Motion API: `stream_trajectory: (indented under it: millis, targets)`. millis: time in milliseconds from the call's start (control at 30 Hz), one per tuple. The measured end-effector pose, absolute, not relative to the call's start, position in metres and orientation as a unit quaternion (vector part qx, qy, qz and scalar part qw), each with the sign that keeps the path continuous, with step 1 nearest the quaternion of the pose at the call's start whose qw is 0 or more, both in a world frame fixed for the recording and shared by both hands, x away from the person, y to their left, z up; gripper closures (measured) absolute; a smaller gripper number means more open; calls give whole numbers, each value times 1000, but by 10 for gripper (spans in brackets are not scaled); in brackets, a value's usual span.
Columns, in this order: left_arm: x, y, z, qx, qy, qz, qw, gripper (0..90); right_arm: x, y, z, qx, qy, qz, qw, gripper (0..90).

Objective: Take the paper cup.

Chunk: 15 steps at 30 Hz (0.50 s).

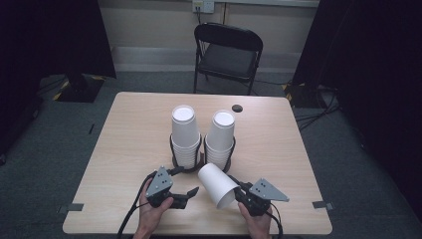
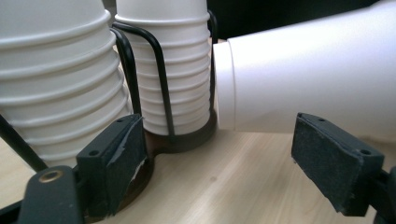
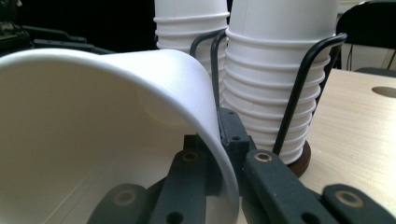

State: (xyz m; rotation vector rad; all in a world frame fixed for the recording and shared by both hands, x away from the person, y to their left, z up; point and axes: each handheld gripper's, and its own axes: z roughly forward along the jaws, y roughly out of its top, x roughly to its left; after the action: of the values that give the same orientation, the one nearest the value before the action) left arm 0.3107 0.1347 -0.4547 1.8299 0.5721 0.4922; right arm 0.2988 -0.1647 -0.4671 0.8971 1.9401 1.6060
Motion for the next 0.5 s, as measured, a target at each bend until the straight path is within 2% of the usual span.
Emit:
stream_trajectory:
  millis: [500]
  targets:
    - [303,124,-456,797,170,233,530,154,311,-169,-450,331,743,552,185,883]
